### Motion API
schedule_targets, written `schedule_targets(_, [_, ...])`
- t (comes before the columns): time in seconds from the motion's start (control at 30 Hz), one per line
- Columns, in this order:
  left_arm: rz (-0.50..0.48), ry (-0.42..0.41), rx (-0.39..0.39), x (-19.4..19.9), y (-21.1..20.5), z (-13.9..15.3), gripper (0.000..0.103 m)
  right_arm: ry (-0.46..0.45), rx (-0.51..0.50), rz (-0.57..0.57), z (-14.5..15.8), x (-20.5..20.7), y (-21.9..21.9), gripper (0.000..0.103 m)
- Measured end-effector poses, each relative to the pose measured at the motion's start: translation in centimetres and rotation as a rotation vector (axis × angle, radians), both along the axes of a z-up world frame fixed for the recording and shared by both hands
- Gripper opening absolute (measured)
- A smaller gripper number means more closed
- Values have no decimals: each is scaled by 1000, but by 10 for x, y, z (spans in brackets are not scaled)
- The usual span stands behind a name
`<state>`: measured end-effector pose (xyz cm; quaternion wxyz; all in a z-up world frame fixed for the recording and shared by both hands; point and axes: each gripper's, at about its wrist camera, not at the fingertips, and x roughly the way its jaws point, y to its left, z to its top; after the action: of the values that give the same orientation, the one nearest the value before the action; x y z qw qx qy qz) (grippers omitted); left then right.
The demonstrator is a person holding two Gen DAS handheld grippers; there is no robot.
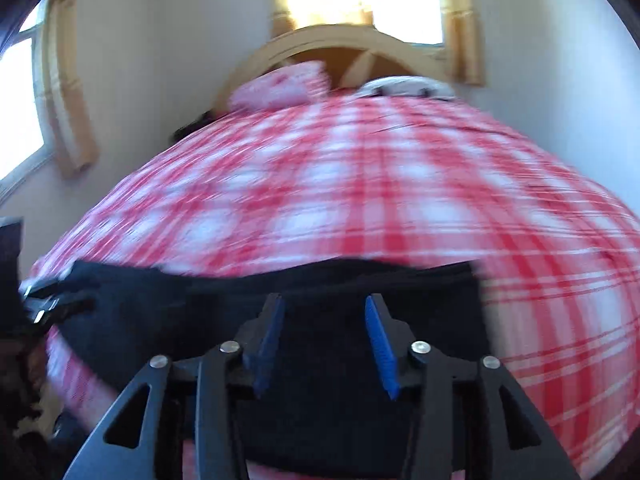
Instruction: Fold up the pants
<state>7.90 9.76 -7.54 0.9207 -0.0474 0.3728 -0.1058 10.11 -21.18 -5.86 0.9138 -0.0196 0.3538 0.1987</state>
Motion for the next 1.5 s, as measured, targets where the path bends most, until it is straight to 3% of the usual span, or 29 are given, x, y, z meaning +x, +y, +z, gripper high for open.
schedule_targets(0.13, [119, 3, 61, -11, 43, -2, 75, -2, -89, 163, -17, -21, 80, 47])
schedule_targets(0.2, [182, 20, 67, -16, 65, -6, 75, -11, -162, 157, -28, -22, 102, 47])
schedule_targets(0.37, [255, 54, 53, -24, 98, -19, 78, 43, -223, 142, -47, -15, 112, 45])
schedule_targets(0.4, [261, 64, 43, -24, 102, -24, 78, 35, -225, 147, -47, -16, 112, 30])
schedule_targets(0.43, [262, 69, 35, -23, 103, -26, 78, 33, -229, 154, -47, -16, 110, 24])
schedule_targets(0.5, [265, 85, 5, -22, 107, -33, 78, 36, -210, 157, -46, -17, 108, 14])
schedule_targets(0.57, [266, 97, -13, -22, 110, -36, 78, 22, -179, 161, -41, -15, 108, 12])
schedule_targets(0.67, [268, 113, -21, -22, 114, -42, 78, 7, -143, 194, -33, -19, 114, 12])
schedule_targets(0.83, [267, 122, -60, -20, 117, -49, 79, 55, -168, 209, -60, -14, 126, 13])
schedule_targets(0.93, [284, 128, -77, -17, 119, -51, 79, 56, -127, 214, -58, -15, 123, 27])
schedule_targets(1.07, [297, 132, 13, -10, 110, -58, 84, 44, -125, 242, -58, -19, 123, 32])
schedule_targets(1.27, [361, 118, 23, -19, 116, -51, 82, 25, -92, 243, -52, -24, 116, 32])
schedule_targets(1.33, [359, 127, 0, -18, 116, -54, 82, 14, -87, 248, -52, -26, 114, 32])
schedule_targets(1.4, [347, 135, 25, -14, 110, -56, 84, 7, -79, 248, -53, -28, 113, 32])
schedule_targets(1.43, [343, 139, 16, -12, 108, -55, 81, 5, -74, 246, -54, -28, 113, 32])
schedule_targets(1.5, [345, 146, -7, -10, 109, -53, 67, -1, -65, 244, -53, -27, 113, 32])
